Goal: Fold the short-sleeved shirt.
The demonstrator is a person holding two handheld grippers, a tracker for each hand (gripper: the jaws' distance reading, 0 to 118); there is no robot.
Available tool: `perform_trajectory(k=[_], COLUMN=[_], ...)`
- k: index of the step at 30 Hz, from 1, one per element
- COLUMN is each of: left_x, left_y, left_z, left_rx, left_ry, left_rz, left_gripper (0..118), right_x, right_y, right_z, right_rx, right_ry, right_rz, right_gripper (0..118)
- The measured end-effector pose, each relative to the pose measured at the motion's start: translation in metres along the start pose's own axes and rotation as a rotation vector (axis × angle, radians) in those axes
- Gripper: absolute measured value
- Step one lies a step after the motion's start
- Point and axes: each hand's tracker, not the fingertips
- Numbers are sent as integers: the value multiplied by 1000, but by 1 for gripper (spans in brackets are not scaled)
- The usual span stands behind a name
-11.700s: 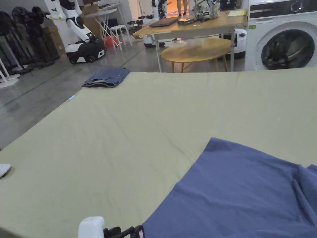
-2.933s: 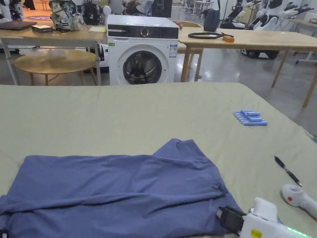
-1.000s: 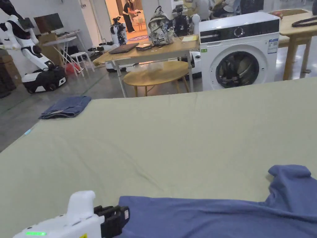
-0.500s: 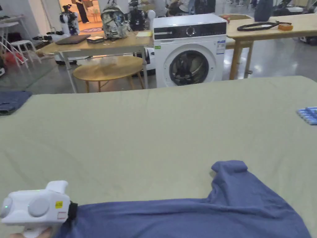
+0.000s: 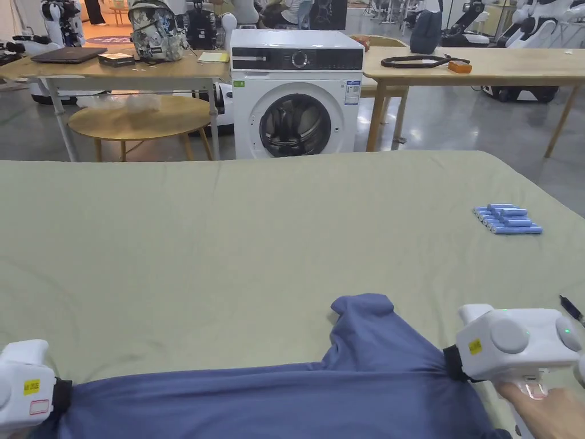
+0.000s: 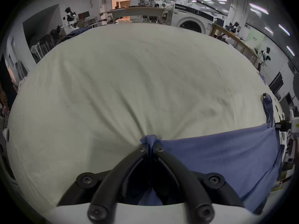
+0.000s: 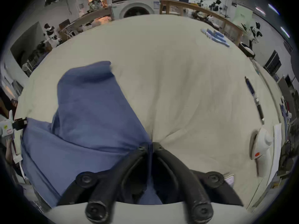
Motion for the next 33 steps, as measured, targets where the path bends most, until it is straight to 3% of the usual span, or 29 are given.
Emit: perform_trajectory(k=[2, 4, 6, 9, 11, 16, 18, 19, 20, 21, 22, 23, 24, 25, 28, 33], left_x=[-4, -15, -24, -31, -39, -33, -42, -40, -38, -22, -21, -19, -17, -29, -15, 21], left_y=[9, 1, -17, -65, -101, -183, -204, -211, -215, -207, -210, -214, -215, -218, -205, -168], left_z=[7, 51, 109, 174, 201, 217, 198, 191, 183, 184, 178, 176, 179, 176, 209, 273], left_rx=[-2, 160, 254, 314, 282, 181, 158, 140, 101, 81, 76, 91, 103, 129, 286, 550], left_ry=[-26, -125, -243, -219, -214, -217, -215, -203, -185, -173, -166, -143, -124, -132, -100, -152], left_rz=[29, 104, 90, 47, 40, 107, 76, 54, 45, 50, 67, 79, 86, 92, 137, 61], left_gripper=[0, 0, 0, 0, 0, 0, 0, 5, 21, 21, 28, 41, 53, 54, 54, 53], right_x=[7, 6, 14, 20, 24, 27, 23, 21, 17, 14, 10, 9, 8, 8, 6, -31], right_y=[-2, -13, -36, -91, -138, -227, -249, -256, -259, -263, -268, -269, -270, -272, -263, -216], right_z=[12, 47, 84, 131, 155, 174, 169, 162, 153, 147, 141, 137, 134, 135, 162, 210], right_rx=[47, 139, 210, 310, 321, 256, 229, 218, 210, 202, 204, 192, 185, 200, 322, 564], right_ry=[20, 40, 121, 160, 133, 106, 64, 58, 61, 50, 19, -20, -57, -66, 25, 109], right_rz=[-20, -31, -50, -77, -93, -159, -146, -140, -136, -127, -100, -72, -62, -68, -89, -28], right_gripper=[2, 0, 0, 0, 0, 0, 0, 1, 4, 4, 7, 18, 42, 65, 64, 65])
